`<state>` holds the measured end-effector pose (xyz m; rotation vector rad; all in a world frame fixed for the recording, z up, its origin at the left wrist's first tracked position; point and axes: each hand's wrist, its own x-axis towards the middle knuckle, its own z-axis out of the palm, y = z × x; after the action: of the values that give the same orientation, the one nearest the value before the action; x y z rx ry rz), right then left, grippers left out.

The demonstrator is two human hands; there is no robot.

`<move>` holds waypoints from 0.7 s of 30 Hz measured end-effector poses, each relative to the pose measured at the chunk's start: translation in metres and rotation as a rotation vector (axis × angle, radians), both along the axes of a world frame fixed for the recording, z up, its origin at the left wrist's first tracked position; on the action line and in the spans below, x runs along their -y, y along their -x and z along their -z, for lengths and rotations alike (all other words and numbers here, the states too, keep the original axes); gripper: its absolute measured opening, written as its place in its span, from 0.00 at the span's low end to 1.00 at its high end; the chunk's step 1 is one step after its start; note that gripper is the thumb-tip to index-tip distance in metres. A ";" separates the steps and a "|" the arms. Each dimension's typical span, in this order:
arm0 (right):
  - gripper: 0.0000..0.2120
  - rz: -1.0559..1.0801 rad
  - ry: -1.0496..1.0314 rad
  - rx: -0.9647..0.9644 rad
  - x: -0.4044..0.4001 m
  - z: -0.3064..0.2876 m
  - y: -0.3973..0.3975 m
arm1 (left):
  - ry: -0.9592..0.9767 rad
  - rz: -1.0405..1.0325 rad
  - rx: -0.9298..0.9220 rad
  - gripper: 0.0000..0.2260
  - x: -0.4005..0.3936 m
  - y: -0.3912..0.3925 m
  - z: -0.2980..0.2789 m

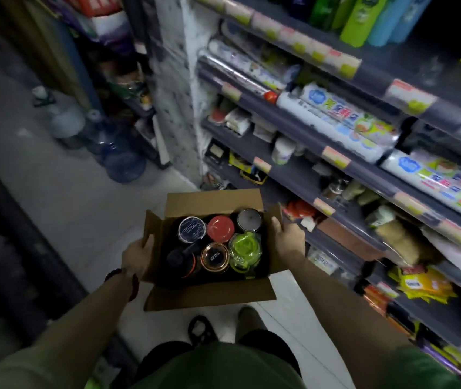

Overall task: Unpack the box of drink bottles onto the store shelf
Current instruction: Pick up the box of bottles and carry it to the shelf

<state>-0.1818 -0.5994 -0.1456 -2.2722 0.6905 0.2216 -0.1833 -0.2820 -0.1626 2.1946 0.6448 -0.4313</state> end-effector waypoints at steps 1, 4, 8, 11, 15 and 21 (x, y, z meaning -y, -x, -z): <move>0.22 -0.038 0.004 -0.002 -0.010 0.003 -0.010 | 0.004 -0.028 0.001 0.20 -0.011 0.000 0.001; 0.22 -0.153 0.019 -0.015 -0.038 0.018 -0.042 | -0.003 -0.107 0.001 0.20 -0.041 -0.001 0.006; 0.22 -0.353 0.039 -0.020 -0.073 0.030 -0.082 | -0.015 -0.229 -0.015 0.19 -0.068 -0.001 0.012; 0.23 -0.496 0.067 -0.043 -0.103 0.036 -0.113 | -0.033 -0.352 -0.042 0.19 -0.082 -0.001 0.020; 0.22 -0.588 0.044 -0.090 -0.143 0.061 -0.153 | -0.032 -0.500 -0.079 0.19 -0.102 -0.005 0.041; 0.20 -0.642 0.061 -0.102 -0.196 0.153 -0.194 | -0.080 -0.549 -0.171 0.19 -0.132 -0.013 0.120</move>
<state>0.0120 -0.4029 -0.2987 -2.4911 -0.0083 0.6272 -0.1703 -0.1496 -0.2829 1.9554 1.3294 -0.3051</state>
